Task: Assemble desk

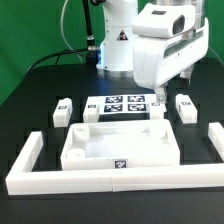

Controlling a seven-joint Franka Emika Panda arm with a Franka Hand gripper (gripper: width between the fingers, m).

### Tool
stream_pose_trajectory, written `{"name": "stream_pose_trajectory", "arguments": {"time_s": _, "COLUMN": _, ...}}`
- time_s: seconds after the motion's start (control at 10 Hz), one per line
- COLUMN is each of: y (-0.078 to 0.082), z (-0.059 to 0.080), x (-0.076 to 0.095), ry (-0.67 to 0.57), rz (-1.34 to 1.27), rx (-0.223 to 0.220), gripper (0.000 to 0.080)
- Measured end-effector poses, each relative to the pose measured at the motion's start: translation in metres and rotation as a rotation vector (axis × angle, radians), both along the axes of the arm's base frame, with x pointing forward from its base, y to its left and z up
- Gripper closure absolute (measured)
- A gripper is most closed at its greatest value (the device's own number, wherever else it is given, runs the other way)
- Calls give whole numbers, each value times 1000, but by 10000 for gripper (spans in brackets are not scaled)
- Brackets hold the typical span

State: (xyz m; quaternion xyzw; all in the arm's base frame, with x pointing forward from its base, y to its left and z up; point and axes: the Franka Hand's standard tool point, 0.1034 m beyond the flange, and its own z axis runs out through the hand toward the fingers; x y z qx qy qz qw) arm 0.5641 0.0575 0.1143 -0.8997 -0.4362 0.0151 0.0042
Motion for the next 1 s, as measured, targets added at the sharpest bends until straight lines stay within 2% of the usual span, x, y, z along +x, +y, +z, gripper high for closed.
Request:
{"name": "stream_pose_trajectory", "arguments": {"time_s": 0.7, "y": -3, "z": 0, "x": -2, "ry": -5, "rz": 57, "rx": 2, "gripper": 150}}
{"name": "stream_pose_trajectory", "arguments": {"time_s": 1.0, "y": -46, "z": -11, "x": -44, "ry": -3, "rz": 385, "rx": 7, "gripper": 150}}
